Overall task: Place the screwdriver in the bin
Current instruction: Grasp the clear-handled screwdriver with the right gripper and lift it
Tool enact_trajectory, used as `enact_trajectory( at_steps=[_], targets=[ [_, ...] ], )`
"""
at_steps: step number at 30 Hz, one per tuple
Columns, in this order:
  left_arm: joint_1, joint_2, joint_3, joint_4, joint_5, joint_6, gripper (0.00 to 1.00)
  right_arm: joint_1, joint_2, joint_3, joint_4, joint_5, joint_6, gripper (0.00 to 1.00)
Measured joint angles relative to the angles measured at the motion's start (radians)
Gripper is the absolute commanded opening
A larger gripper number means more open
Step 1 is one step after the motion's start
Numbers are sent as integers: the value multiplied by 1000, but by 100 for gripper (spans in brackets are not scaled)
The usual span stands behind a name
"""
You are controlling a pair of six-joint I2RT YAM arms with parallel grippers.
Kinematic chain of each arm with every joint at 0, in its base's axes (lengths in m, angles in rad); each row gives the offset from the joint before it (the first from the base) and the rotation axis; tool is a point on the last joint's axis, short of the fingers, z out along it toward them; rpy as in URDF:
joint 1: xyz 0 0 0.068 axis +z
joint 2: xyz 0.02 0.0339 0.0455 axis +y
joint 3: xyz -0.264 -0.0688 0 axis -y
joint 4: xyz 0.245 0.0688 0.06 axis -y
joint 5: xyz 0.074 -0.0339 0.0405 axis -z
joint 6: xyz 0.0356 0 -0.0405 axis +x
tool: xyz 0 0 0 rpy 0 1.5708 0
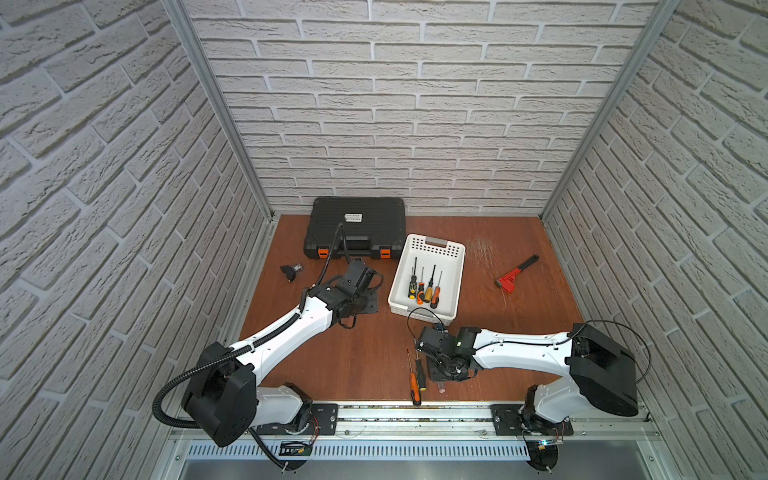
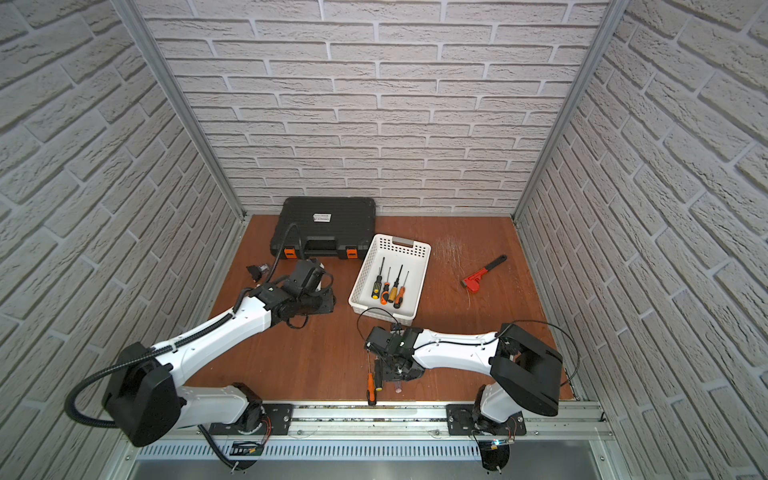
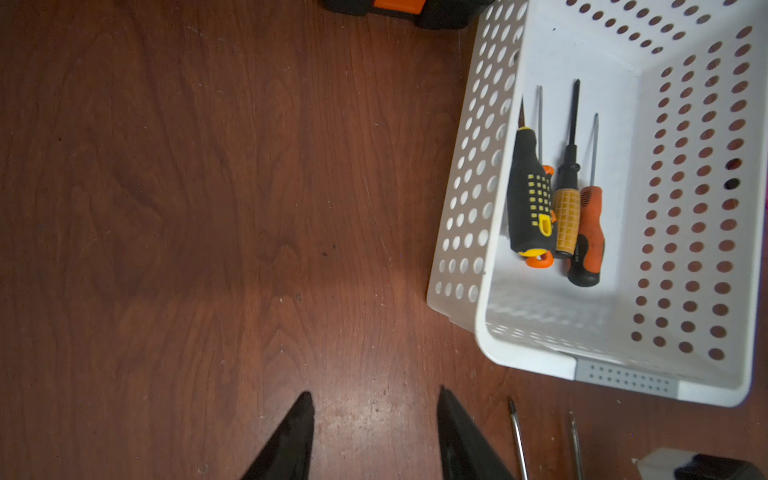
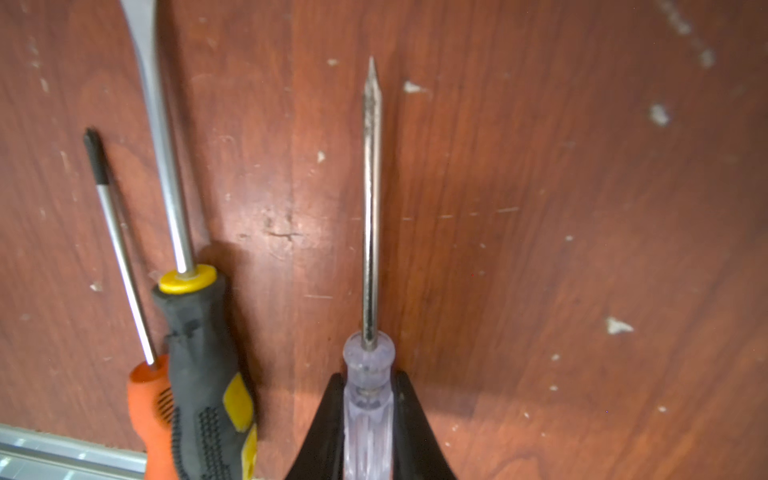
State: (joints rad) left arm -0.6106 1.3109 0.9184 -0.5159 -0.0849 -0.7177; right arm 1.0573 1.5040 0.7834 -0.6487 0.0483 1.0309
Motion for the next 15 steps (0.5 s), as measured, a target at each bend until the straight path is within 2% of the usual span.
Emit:
enact_trajectory(
  at_steps=[7,15],
  targets=[
    [8,12,12,0,3,3,49,-73,-117,-21,-60,11,-26,5],
    [28,17,14,-2,4,4,49,-310,-285,-20,-212,14,-121,5]
  ],
)
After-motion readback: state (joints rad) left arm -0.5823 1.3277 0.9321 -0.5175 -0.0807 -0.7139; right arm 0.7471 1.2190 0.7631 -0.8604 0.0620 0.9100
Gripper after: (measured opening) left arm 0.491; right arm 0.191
